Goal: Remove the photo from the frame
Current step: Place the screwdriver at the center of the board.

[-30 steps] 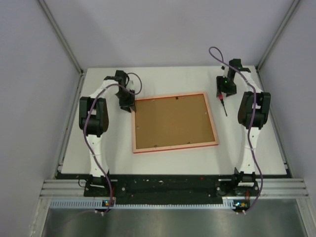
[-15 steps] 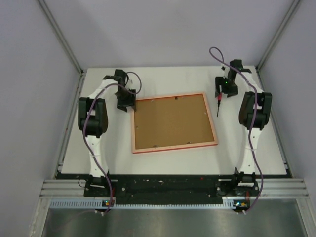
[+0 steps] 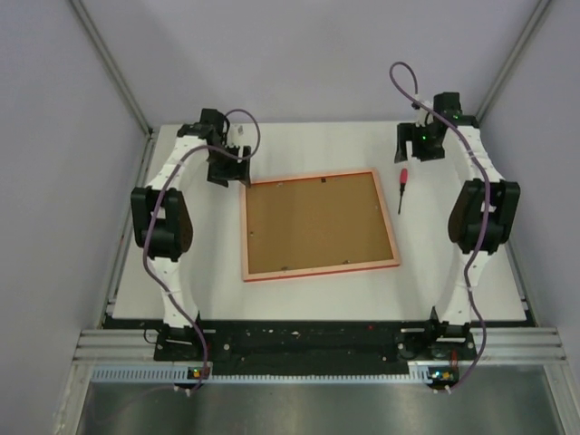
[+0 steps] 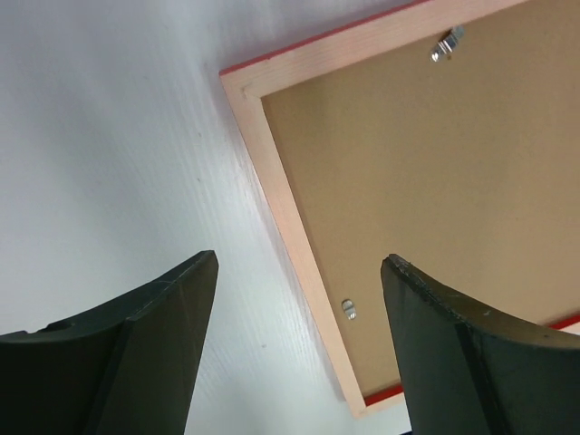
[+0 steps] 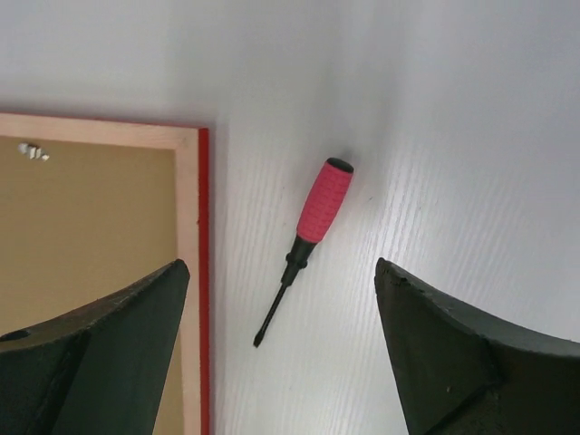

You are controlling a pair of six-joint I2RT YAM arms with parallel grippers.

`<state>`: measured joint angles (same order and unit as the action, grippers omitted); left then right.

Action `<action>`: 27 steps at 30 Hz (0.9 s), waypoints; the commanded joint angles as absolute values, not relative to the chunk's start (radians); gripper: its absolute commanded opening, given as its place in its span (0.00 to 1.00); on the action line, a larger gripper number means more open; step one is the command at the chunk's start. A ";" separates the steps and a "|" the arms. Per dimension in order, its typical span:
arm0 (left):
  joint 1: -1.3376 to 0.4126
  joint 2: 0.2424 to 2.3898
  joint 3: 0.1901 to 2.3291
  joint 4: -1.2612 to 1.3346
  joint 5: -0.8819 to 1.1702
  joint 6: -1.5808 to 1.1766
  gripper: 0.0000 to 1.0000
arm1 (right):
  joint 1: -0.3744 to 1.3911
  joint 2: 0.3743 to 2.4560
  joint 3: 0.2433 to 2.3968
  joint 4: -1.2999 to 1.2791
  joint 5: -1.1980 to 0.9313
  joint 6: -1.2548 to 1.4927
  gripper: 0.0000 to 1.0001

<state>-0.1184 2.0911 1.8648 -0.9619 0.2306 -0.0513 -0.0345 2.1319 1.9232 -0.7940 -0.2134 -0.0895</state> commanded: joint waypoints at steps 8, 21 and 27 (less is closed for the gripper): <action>-0.187 1.729 1.571 -0.956 0.184 0.230 0.79 | -0.006 1.769 1.603 -0.781 -0.362 -0.215 0.82; -0.644 1.405 1.210 -0.782 -0.052 0.446 0.80 | -0.006 1.675 1.292 -0.686 -0.486 -0.092 0.75; -0.831 1.457 1.117 -0.672 -0.133 0.480 0.80 | -0.006 1.687 1.238 -0.646 -0.443 -0.094 0.74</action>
<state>-0.7387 1.4239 1.1587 -0.7826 -0.0673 0.4316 -0.0132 1.7279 1.2366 -0.7174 -0.4450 -0.1036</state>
